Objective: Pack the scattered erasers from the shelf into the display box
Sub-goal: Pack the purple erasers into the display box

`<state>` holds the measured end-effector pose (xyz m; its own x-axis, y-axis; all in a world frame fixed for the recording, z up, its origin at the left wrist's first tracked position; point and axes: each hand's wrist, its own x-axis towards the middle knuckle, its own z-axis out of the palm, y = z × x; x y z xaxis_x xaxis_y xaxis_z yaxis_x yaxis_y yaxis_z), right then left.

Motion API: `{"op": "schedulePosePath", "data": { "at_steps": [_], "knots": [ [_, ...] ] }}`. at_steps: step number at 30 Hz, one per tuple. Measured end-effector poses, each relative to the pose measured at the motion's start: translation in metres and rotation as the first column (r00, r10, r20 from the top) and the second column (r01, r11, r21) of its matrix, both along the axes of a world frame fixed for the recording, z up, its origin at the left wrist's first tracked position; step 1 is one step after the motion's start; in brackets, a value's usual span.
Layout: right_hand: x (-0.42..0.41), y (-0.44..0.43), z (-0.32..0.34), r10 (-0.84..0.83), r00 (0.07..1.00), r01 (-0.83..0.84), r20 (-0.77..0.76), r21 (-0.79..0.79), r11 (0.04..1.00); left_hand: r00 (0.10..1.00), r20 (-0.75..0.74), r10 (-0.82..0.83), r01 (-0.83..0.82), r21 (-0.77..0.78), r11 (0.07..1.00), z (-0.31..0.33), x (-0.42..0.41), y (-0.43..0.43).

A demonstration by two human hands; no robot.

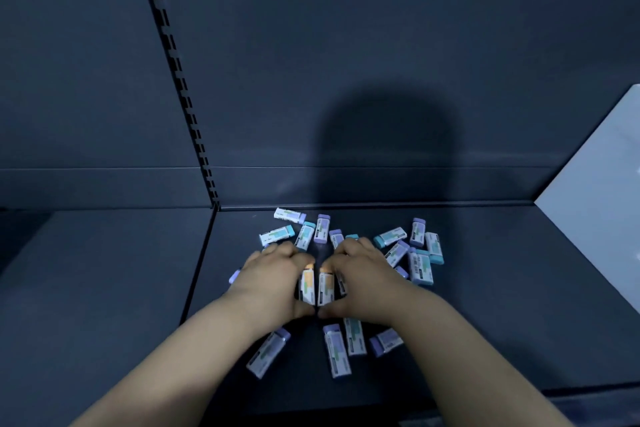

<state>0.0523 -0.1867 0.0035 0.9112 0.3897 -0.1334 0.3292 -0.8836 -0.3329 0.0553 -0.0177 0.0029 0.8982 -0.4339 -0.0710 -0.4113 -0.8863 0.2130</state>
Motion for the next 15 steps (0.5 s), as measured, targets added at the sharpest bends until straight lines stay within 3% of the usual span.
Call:
{"op": "schedulePosePath", "data": {
  "at_steps": [10, 15],
  "knots": [
    [0.001, -0.008, 0.005, 0.103, 0.993, -0.112, 0.048, 0.250, 0.962, 0.988, 0.020, 0.152, -0.150, -0.050, 0.987, 0.013, -0.029, 0.003],
    [-0.011, 0.022, 0.010, 0.127, 0.988, -0.147, 0.093, 0.257, 0.955, 0.982, 0.047, 0.182, -0.178, -0.079, 0.981, 0.016, -0.051, 0.034]
  ]
}}
